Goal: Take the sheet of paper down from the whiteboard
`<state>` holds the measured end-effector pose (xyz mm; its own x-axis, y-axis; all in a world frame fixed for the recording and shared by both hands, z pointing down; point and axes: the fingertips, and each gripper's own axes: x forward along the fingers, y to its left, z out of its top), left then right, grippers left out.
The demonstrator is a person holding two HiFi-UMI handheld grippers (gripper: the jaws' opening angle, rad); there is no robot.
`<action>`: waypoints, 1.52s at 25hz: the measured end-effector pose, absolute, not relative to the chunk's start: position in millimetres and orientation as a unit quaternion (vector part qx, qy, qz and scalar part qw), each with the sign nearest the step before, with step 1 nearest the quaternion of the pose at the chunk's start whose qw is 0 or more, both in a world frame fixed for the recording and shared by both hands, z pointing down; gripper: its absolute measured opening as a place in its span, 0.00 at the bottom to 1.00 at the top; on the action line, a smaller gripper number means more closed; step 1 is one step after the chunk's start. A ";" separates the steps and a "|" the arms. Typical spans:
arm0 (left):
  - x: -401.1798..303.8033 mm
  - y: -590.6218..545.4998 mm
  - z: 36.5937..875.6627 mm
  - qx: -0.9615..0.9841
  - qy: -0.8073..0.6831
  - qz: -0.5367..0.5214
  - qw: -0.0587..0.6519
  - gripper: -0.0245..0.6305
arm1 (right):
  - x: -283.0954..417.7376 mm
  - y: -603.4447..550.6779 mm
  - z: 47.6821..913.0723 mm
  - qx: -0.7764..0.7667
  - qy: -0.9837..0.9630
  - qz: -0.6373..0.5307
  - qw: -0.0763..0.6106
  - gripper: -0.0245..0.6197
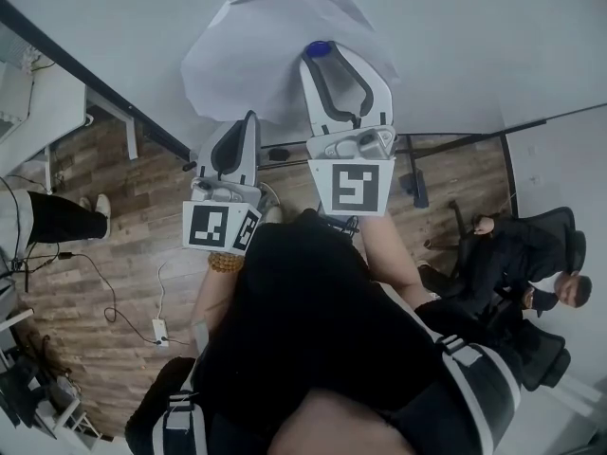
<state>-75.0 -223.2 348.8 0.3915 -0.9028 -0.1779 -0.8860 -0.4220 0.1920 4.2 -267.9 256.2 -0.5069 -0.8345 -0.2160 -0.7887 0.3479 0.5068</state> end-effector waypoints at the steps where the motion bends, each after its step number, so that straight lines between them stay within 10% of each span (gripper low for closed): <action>1: -75.5 -222.3 349.9 0.833 -0.538 -0.126 0.031 0.05 | 4.0 -268.2 256.4 0.494 -0.820 -0.285 0.040 0.22; 38: -113.3 -199.4 384.0 0.815 -0.569 -0.103 0.044 0.05 | -1.7 -269.8 266.8 0.489 -0.827 -0.275 0.030 0.22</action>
